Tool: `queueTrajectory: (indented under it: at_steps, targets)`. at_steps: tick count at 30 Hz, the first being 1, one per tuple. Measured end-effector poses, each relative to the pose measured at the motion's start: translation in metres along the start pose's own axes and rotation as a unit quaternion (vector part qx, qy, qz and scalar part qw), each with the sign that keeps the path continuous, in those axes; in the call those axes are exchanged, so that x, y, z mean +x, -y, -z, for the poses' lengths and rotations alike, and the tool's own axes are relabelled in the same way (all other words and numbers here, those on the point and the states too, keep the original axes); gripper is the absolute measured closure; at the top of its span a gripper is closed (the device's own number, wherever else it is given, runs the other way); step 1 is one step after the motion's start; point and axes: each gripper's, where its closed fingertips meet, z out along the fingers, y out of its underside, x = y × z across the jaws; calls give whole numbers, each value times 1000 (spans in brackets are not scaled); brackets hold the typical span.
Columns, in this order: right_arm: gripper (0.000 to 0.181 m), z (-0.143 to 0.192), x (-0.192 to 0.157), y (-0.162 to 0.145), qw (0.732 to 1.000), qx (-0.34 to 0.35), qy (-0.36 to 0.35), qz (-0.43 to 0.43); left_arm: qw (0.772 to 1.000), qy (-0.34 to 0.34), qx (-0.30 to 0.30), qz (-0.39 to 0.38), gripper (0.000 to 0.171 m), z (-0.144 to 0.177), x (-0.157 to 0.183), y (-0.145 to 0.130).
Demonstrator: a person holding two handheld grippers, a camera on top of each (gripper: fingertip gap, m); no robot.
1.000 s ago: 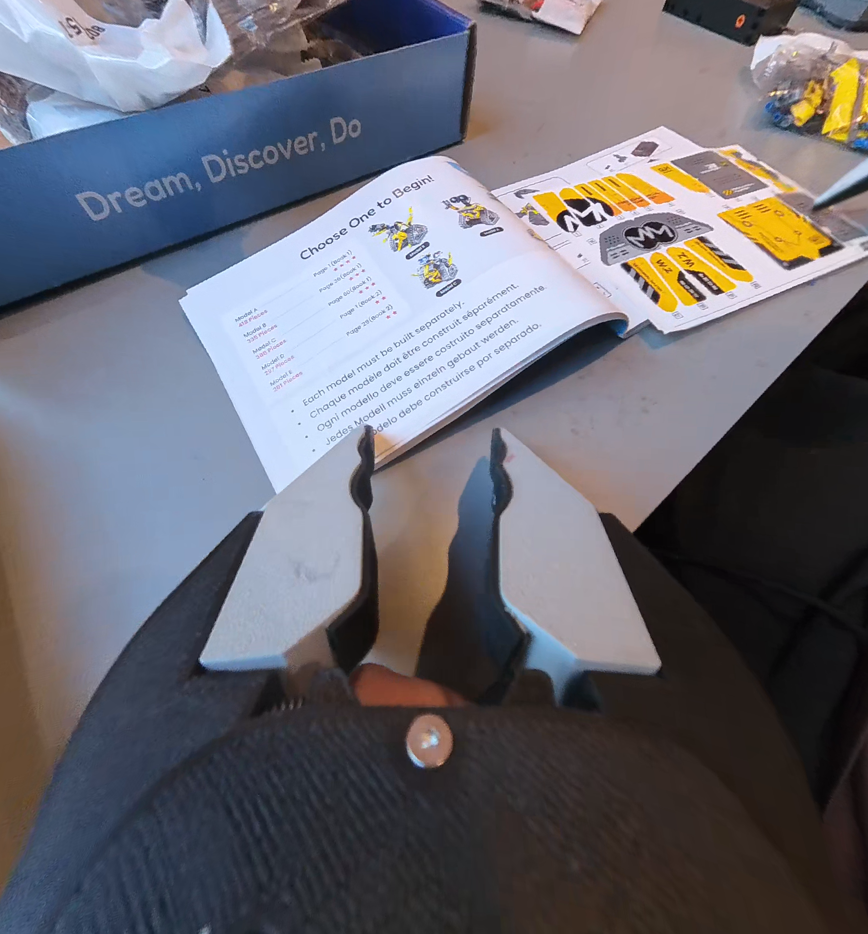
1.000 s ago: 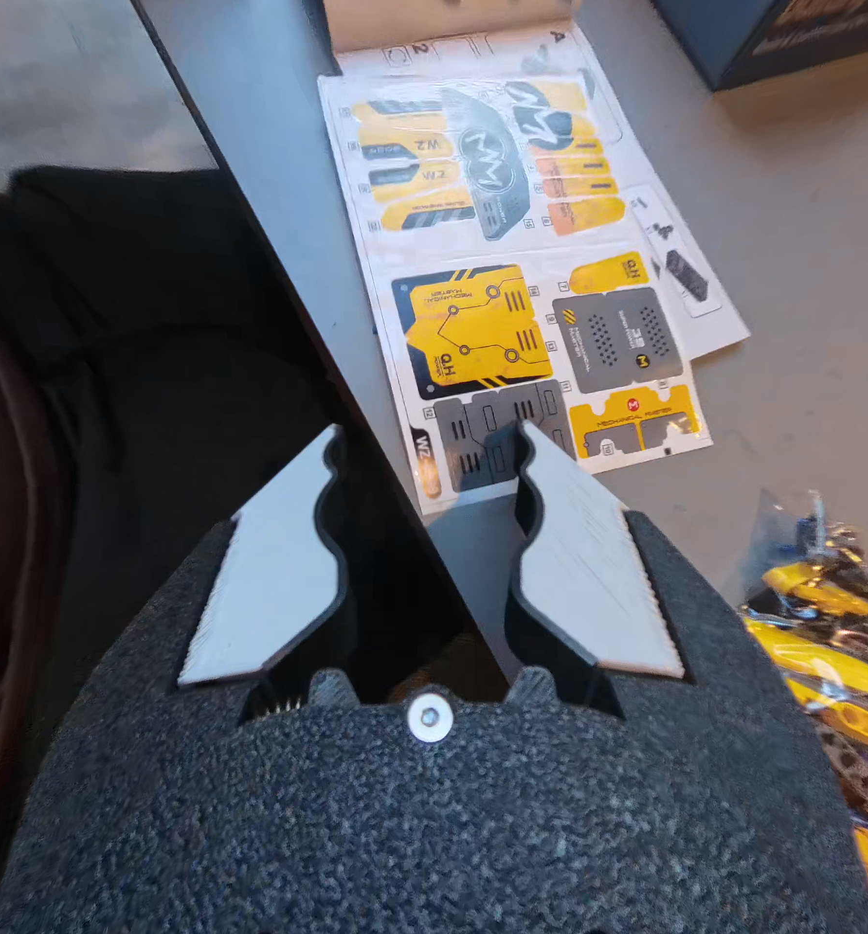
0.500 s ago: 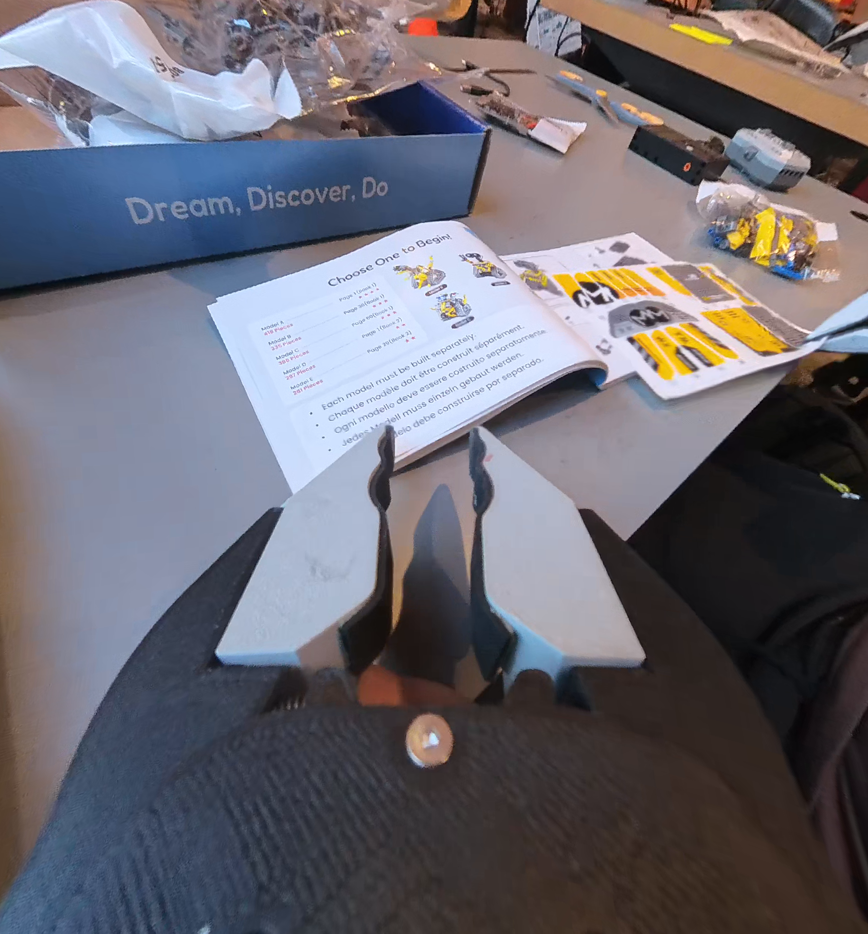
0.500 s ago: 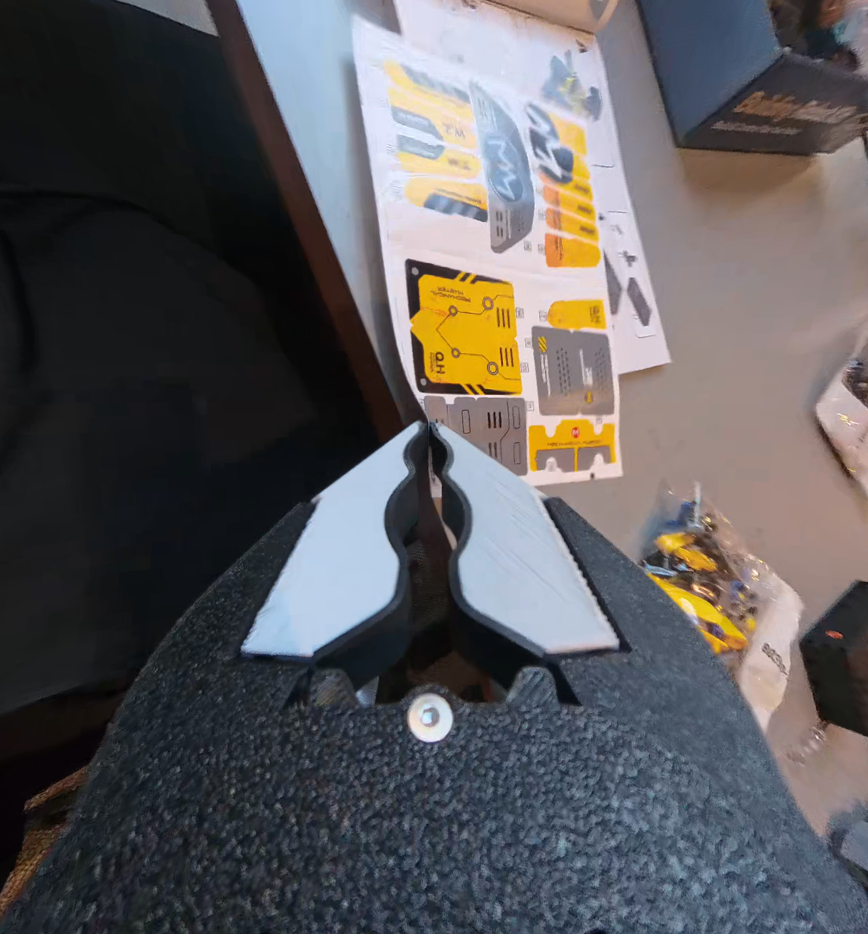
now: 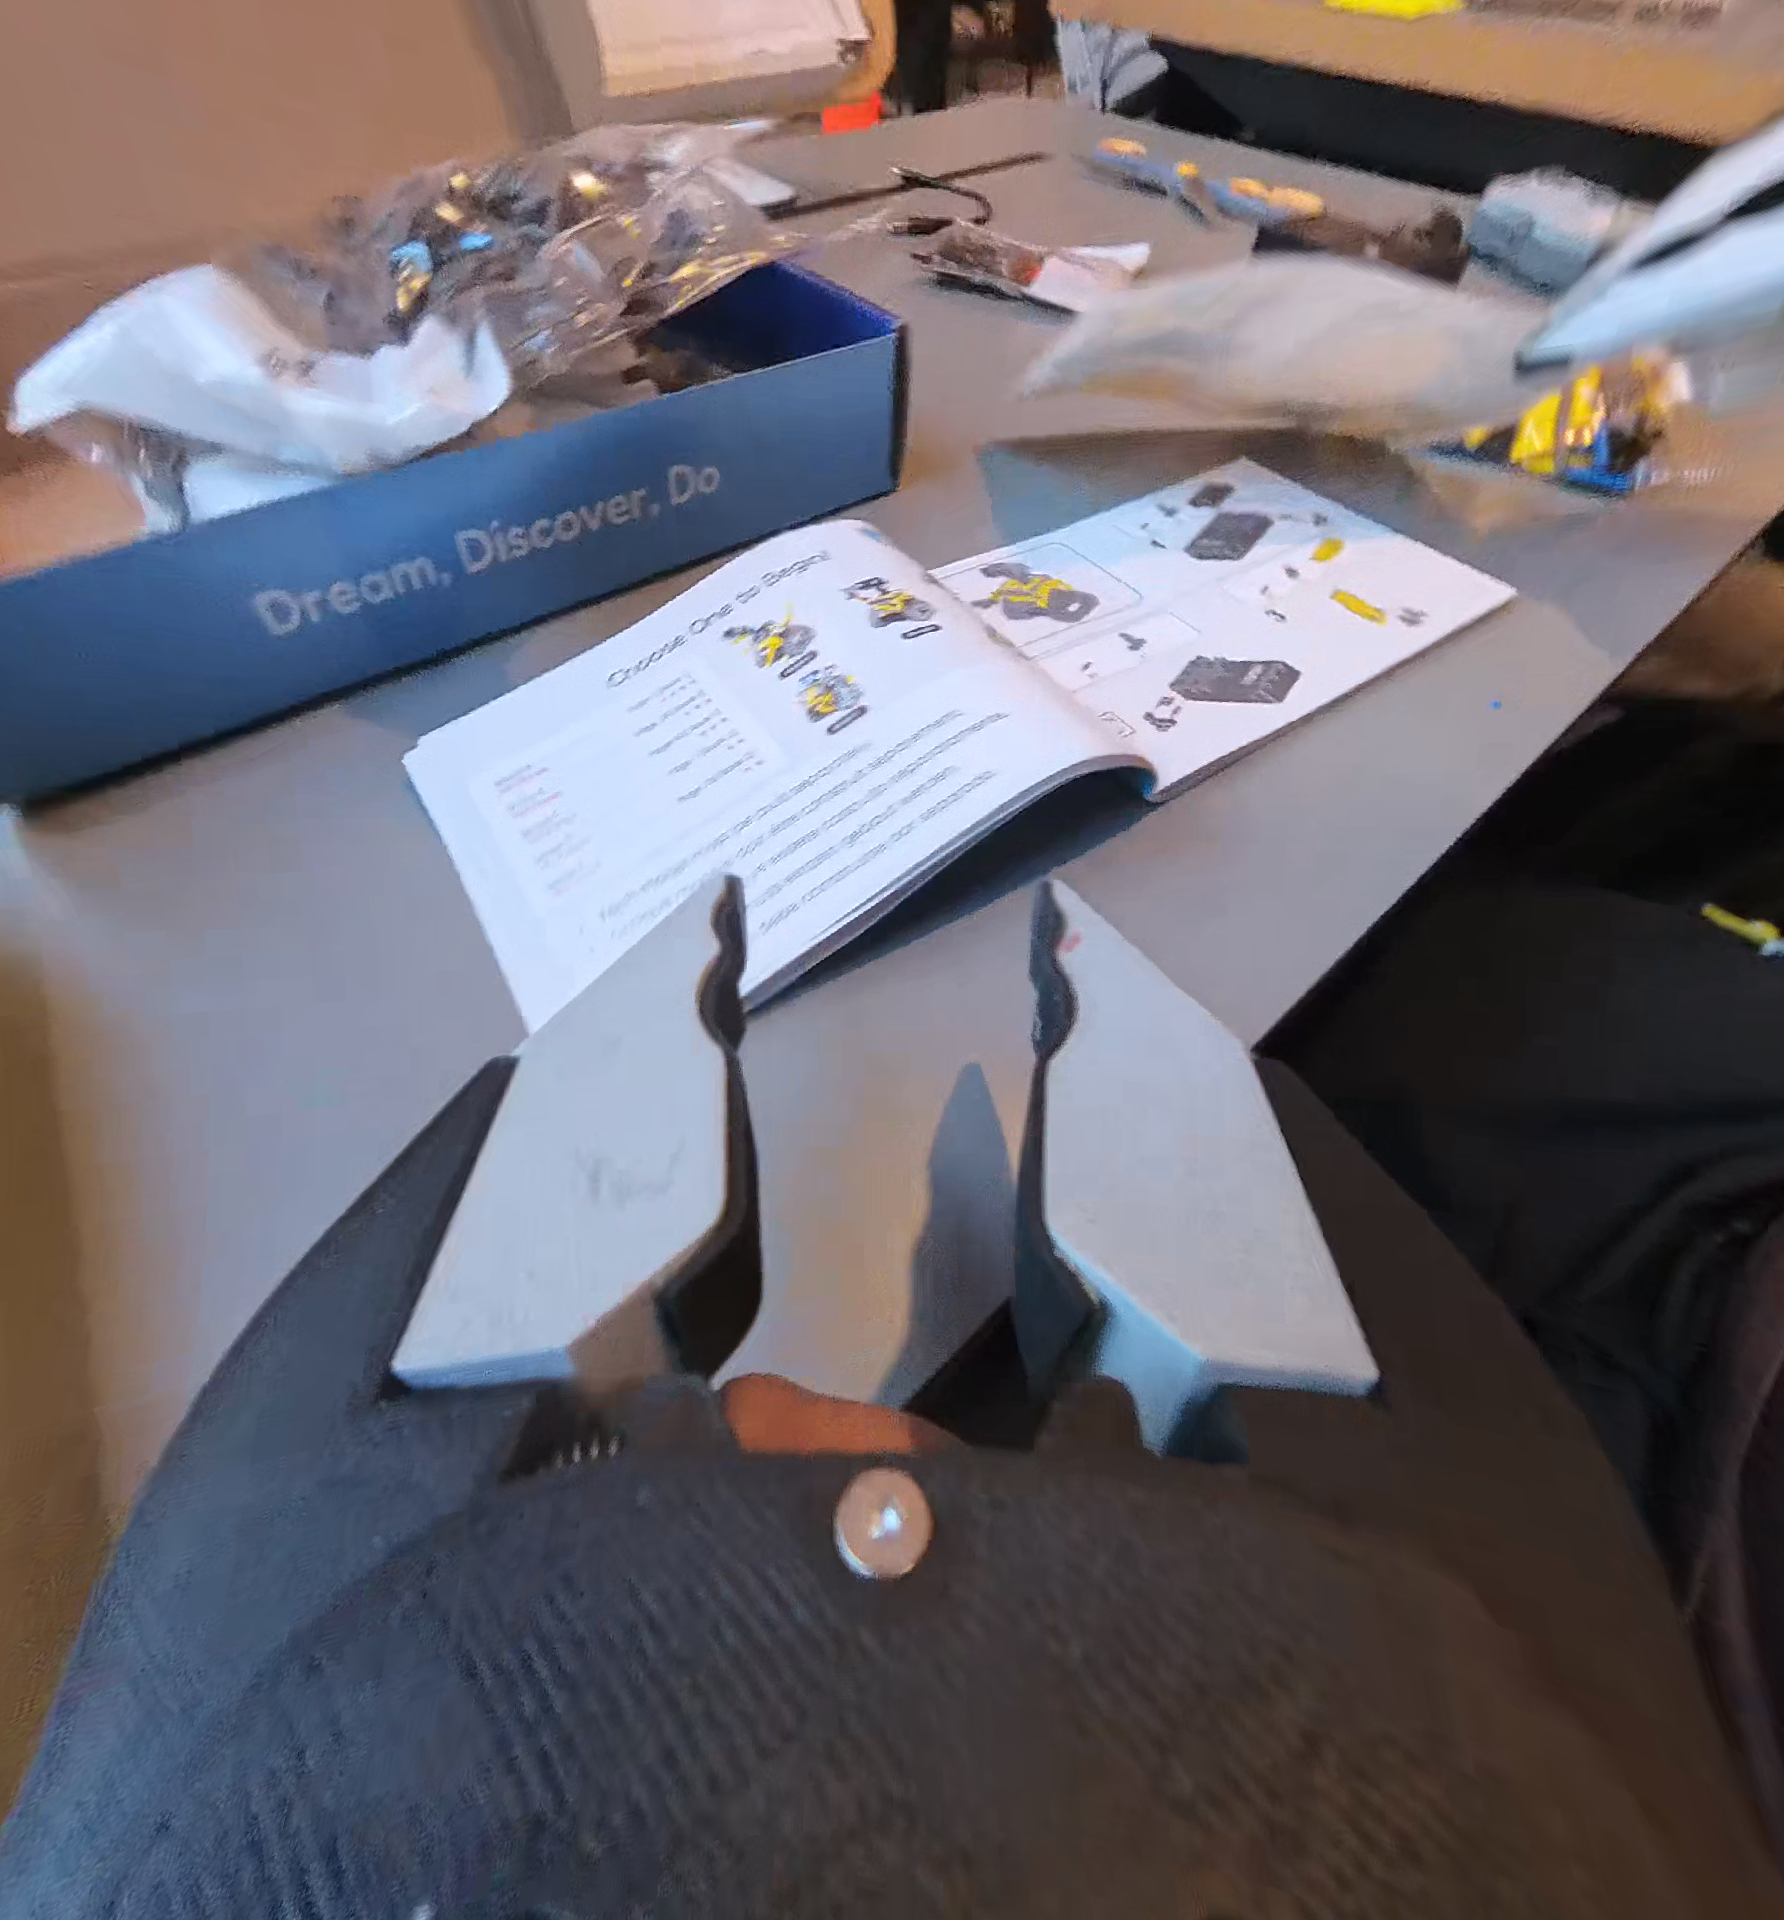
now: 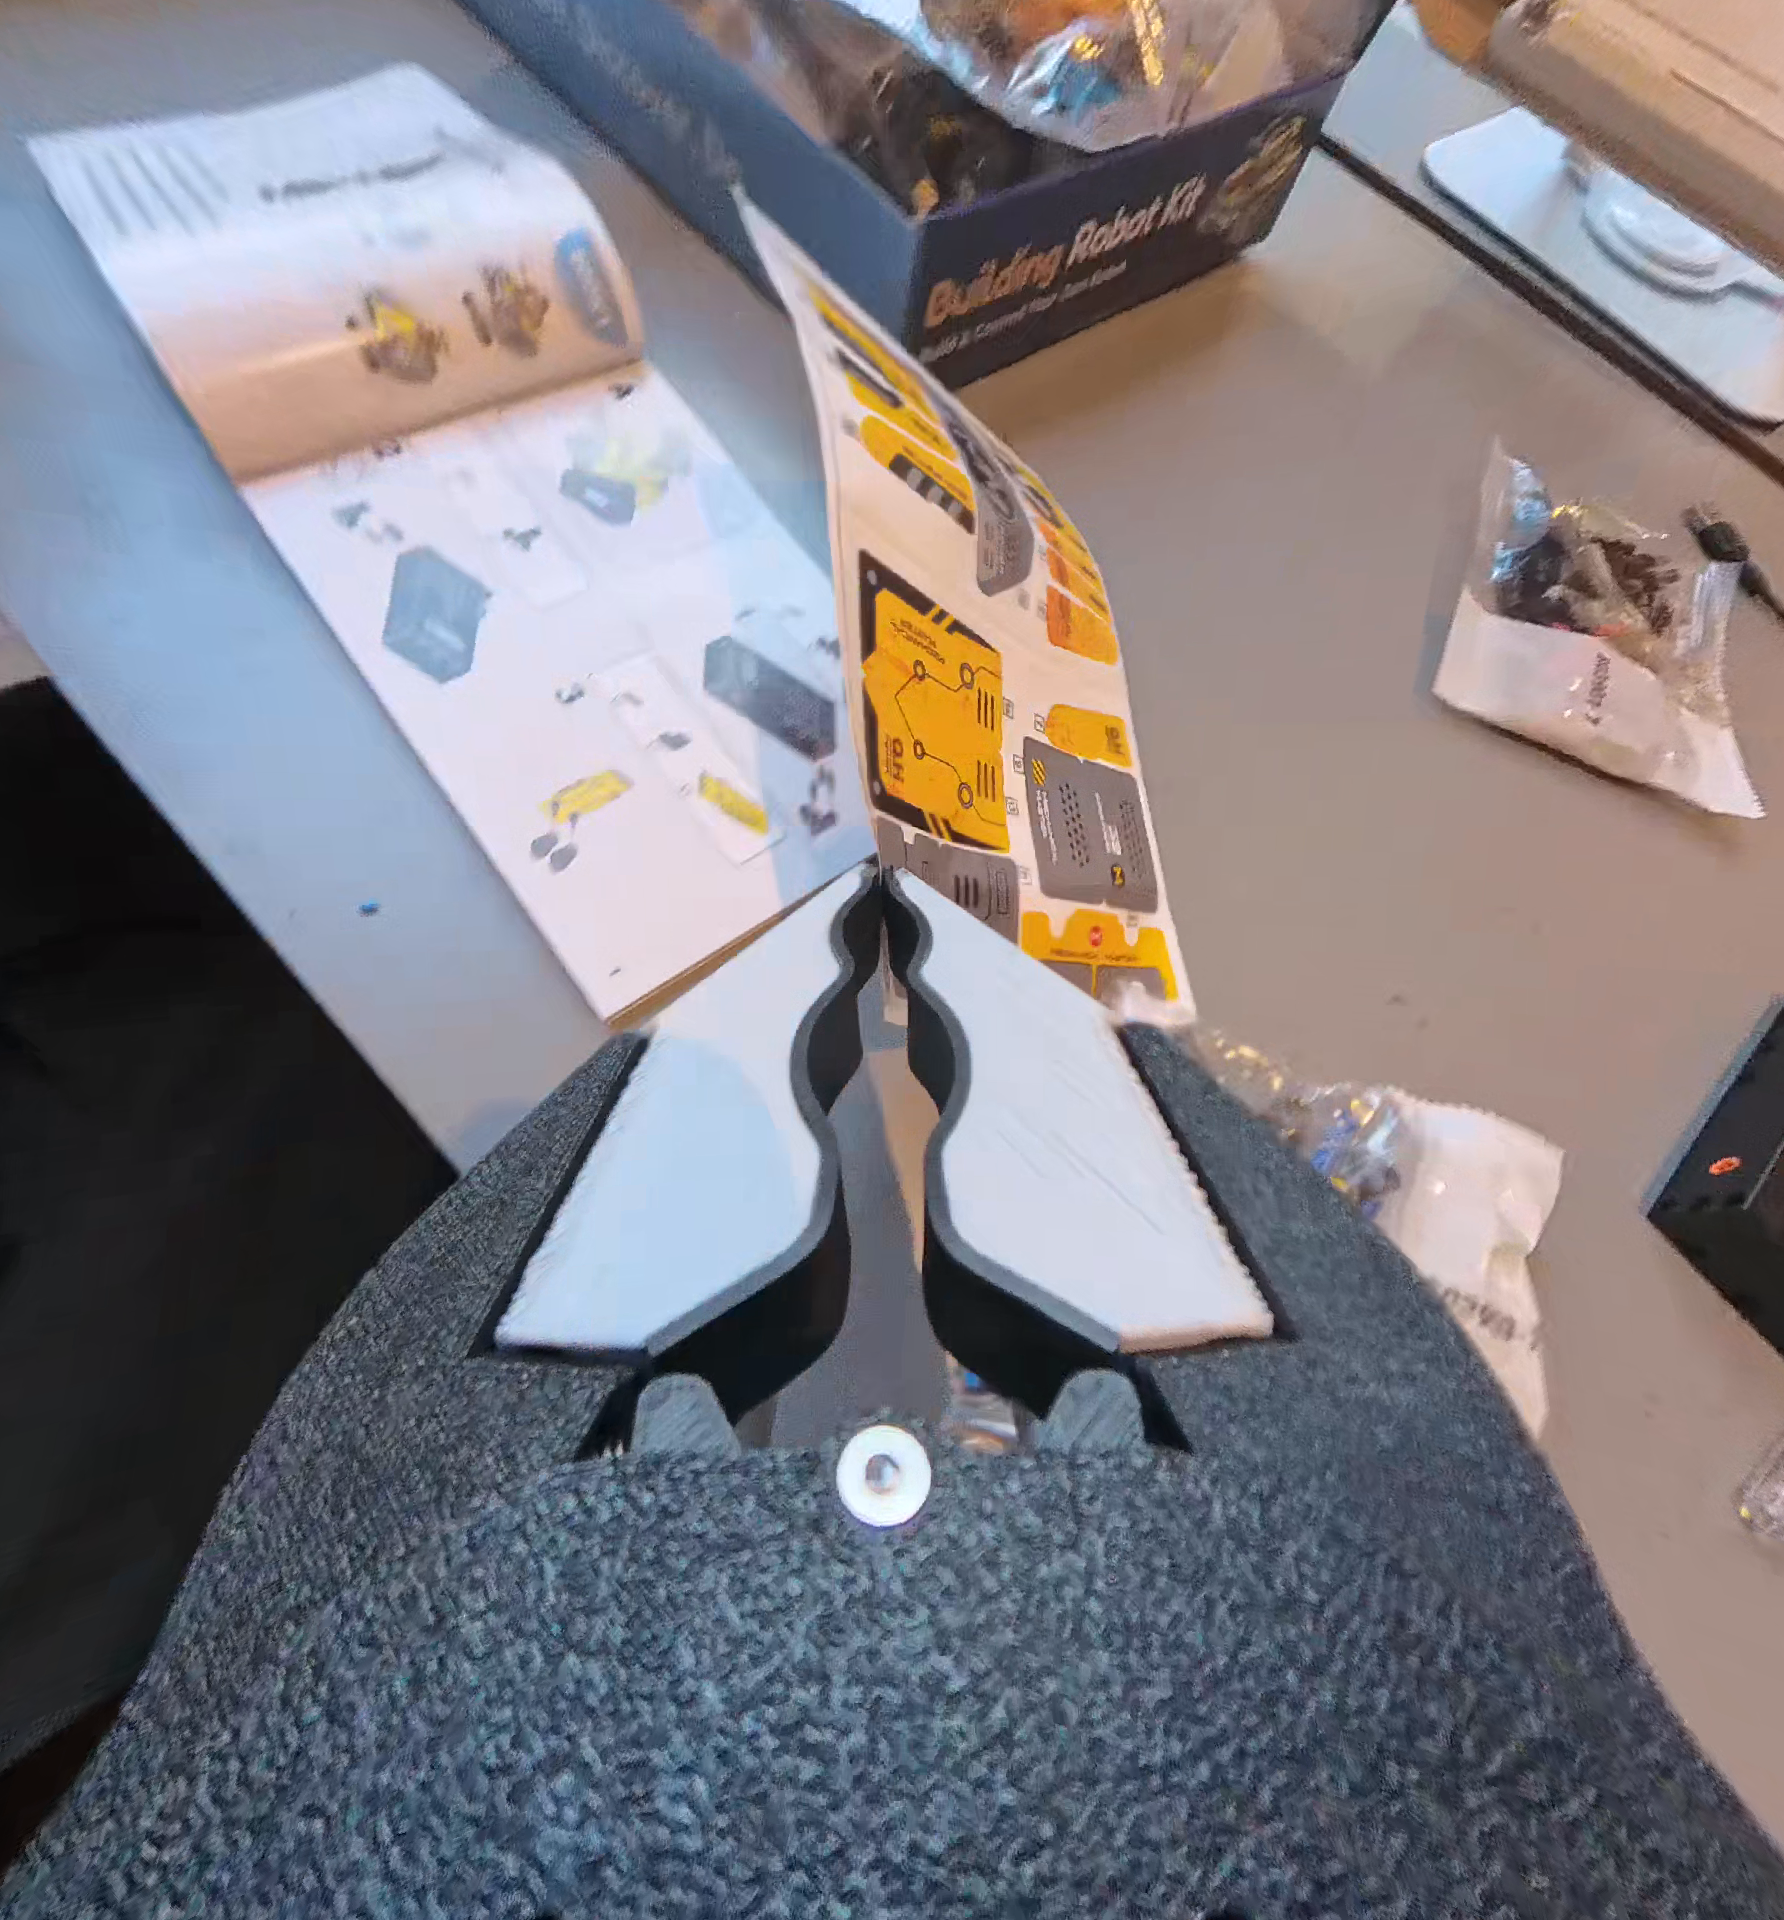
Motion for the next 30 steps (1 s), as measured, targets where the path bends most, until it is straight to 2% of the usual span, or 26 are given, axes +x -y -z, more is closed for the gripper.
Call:
queueTrajectory:
  at_steps: [3,7,9,11,14,16,17,20,22,24,27,30]
  targets:
    - [181,-11,12,13,1000,7,17,3,996,-2,-41,-76,110,-16,8,3]
    - [181,-40,20,16,994,-34,44,91,985,-25,-70,-158,112,-45,10,17]
    - [181,-48,18,13,985,-53,55,157,970,-42,-131,-201,113,-57,6,4]
    - [181,-52,20,7,971,-69,54,221,948,-81,-205,-229,113,-58,8,-22]
    - [181,-59,33,-5,959,-97,42,264,949,-172,-224,-141,144,-49,30,-33]
    - [170,-62,33,-7,962,-108,55,246,953,-188,-218,-97,135,-43,34,-34]
    - [167,-62,29,-3,964,-101,62,239,957,-176,-210,-98,141,-42,30,-35]
    - [156,-63,3,18,970,-61,96,214,966,-162,-190,-68,149,-35,26,-38]
    - [150,-66,-37,35,972,-35,171,155,968,-163,-186,-41,156,-30,26,-39]
    - [147,-73,-81,48,963,-27,246,104,969,-159,-185,-32,157,-25,28,-41]
    - [156,-94,-124,59,957,-37,264,112,971,-152,-181,-43,142,-20,38,-43]
    - [164,-115,-147,82,959,-24,250,129,972,-145,-174,-67,129,-17,44,-44]
